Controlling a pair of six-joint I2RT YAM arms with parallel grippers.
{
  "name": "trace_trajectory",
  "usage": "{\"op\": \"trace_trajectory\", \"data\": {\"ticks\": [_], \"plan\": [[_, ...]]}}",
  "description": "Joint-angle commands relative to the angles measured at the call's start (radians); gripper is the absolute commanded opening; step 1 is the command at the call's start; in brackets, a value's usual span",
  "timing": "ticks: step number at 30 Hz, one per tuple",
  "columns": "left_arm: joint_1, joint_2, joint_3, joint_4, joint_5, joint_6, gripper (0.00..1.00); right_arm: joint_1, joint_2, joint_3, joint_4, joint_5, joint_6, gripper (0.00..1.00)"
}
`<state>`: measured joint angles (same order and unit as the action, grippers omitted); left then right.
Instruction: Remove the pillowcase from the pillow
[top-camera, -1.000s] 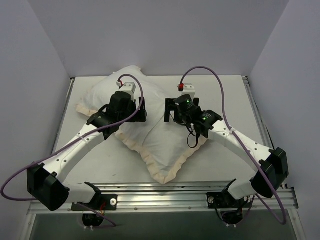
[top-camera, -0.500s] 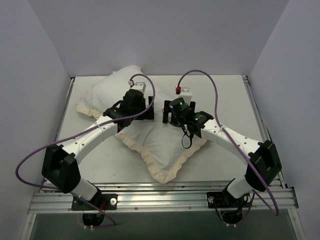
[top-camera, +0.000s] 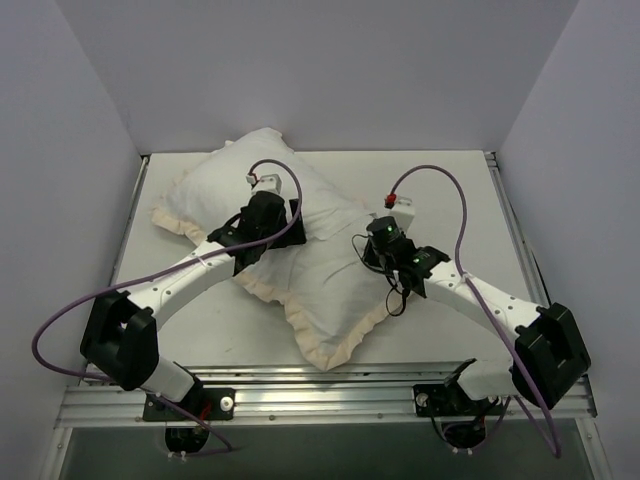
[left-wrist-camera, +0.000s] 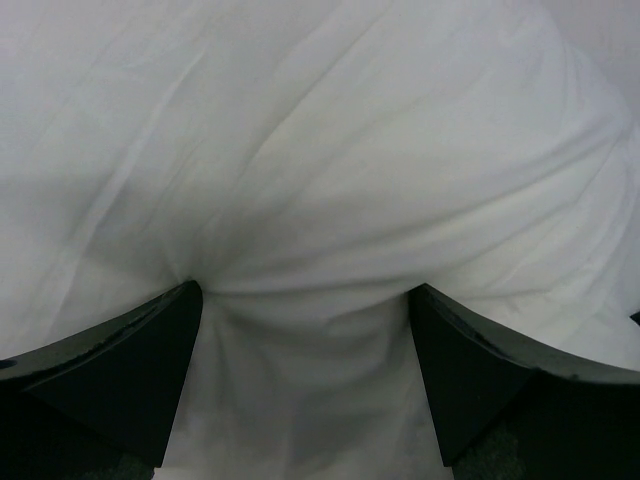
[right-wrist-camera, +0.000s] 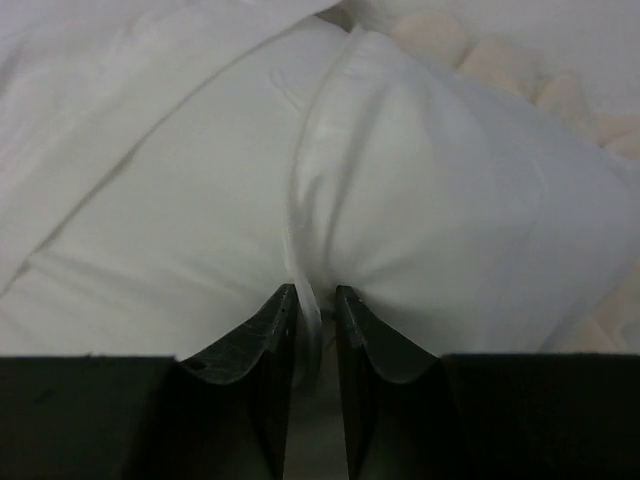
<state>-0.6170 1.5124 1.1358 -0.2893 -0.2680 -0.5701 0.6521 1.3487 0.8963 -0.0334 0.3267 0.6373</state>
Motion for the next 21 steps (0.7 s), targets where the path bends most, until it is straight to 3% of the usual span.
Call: {"op": "trace_trajectory", "data": {"ticks": [1,7,15,18,21], "plan": [[0.043,-0.023,-0.077,-0.067,-0.036,-0.027,0.94,-0.049,-0.060,-0.120,-0.146,0.012,0.041,0.18],[0.062,-0.066,-0.145,-0.054,-0.005,-0.045,0.94,-0.118,-0.178,-0.244,-0.122,-0.031,0.081,0.09],[0.062,-0.152,-0.182,-0.047,0.047,-0.042,0.94,-0.232,-0.131,-0.382,0.091,-0.292,0.049,0.01],[0.034,-0.213,-0.191,0.017,0.127,0.041,0.94,-0.235,-0.094,-0.384,0.214,-0.415,0.009,0.01],[-0.050,-0.280,-0.183,0.058,0.109,0.165,0.94,-0.233,-0.076,-0.370,0.300,-0.465,-0.016,0.00]]}}
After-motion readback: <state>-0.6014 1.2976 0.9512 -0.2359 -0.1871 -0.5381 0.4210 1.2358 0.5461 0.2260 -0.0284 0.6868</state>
